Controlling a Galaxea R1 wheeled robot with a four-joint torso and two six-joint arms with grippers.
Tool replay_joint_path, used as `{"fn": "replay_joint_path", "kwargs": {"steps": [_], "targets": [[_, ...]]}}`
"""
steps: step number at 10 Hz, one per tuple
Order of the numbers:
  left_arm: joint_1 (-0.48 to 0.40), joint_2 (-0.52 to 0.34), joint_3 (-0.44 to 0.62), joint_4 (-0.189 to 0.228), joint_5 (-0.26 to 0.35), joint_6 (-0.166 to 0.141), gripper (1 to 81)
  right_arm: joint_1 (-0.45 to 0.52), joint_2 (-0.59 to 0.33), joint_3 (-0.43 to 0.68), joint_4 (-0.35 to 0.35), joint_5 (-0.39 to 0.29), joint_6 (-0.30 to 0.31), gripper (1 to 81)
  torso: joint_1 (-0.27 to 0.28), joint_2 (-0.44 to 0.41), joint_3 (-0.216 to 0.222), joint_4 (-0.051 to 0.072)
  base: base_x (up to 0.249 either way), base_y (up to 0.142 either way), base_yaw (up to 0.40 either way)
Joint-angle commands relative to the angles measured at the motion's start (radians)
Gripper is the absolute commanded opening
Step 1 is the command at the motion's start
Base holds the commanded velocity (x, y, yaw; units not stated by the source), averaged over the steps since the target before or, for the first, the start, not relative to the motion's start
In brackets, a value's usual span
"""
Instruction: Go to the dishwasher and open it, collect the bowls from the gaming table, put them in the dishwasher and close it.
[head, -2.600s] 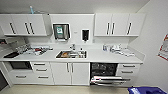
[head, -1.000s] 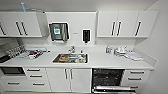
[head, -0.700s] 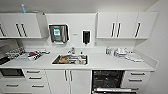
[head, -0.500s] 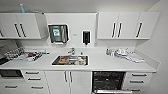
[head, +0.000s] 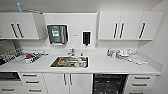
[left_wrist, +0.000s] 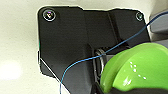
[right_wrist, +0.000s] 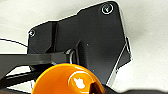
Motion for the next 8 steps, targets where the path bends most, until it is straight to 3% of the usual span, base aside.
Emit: {"fn": "replay_joint_path", "kwargs": {"steps": [1,8], "targets": [[-0.042,-0.010,0.003,0.012,0.055,0.004,1.0,0.046,-0.022,0.002,-0.008,-0.045,0.000,1.0,0.001,0.000,0.000,0.000,0.129,-0.084,0.000],[-0.042,-0.011,0.003,0.010,0.056,0.004,1.0,0.051,-0.019,0.002,-0.006,-0.045,-0.003,1.0,0.001,0.000,0.000,0.000,0.129,-0.089,0.000]]}}
